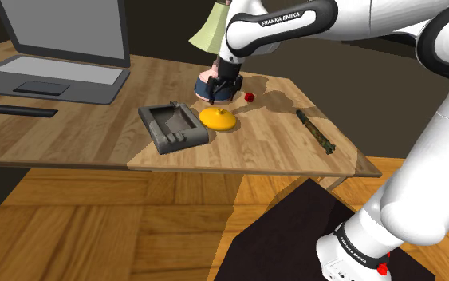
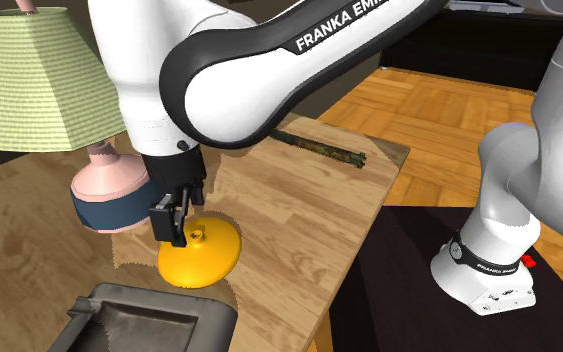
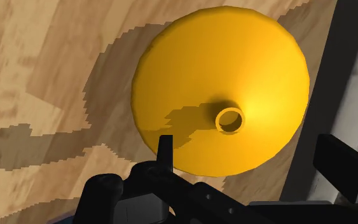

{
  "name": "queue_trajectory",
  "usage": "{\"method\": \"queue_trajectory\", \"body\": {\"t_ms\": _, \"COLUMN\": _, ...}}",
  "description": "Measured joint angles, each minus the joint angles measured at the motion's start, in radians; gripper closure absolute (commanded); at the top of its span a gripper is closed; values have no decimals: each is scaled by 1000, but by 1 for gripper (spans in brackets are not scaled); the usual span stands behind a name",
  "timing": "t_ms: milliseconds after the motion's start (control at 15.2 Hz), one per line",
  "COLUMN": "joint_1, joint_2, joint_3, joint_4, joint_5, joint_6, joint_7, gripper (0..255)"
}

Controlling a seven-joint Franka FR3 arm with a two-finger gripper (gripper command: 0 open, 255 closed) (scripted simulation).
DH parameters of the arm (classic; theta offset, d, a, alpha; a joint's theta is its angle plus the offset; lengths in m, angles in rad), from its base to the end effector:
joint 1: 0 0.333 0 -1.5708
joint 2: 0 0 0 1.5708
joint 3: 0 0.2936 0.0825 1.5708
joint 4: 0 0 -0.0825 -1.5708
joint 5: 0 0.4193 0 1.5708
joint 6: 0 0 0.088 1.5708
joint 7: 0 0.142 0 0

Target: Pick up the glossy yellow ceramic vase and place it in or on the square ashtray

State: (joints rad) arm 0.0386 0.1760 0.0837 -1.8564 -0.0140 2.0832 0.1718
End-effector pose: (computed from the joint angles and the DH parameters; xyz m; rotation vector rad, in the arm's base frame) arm 0.6354 0.0758 0.3578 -3.1301 0.0698 -0.0792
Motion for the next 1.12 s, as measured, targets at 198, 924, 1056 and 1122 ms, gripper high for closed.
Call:
{"method": "queue_trajectory", "body": {"t_ms": 198, "joint_1": 1, "joint_2": 18, "joint_3": 0, "joint_4": -15, "joint_5": -2, "joint_6": 33, "joint_7": 2, "gripper": 0}}
{"method": "queue_trajectory", "body": {"t_ms": 924, "joint_1": 0, "joint_2": 34, "joint_3": -1, "joint_4": -27, "joint_5": -3, "joint_6": 62, "joint_7": 2, "gripper": 255}}
{"method": "queue_trajectory", "body": {"t_ms": 1056, "joint_1": 0, "joint_2": 34, "joint_3": -1, "joint_4": -27, "joint_5": -3, "joint_6": 62, "joint_7": 2, "gripper": 255}}
{"method": "queue_trajectory", "body": {"t_ms": 1122, "joint_1": 0, "joint_2": 34, "joint_3": -1, "joint_4": -27, "joint_5": -3, "joint_6": 62, "joint_7": 2, "gripper": 255}}
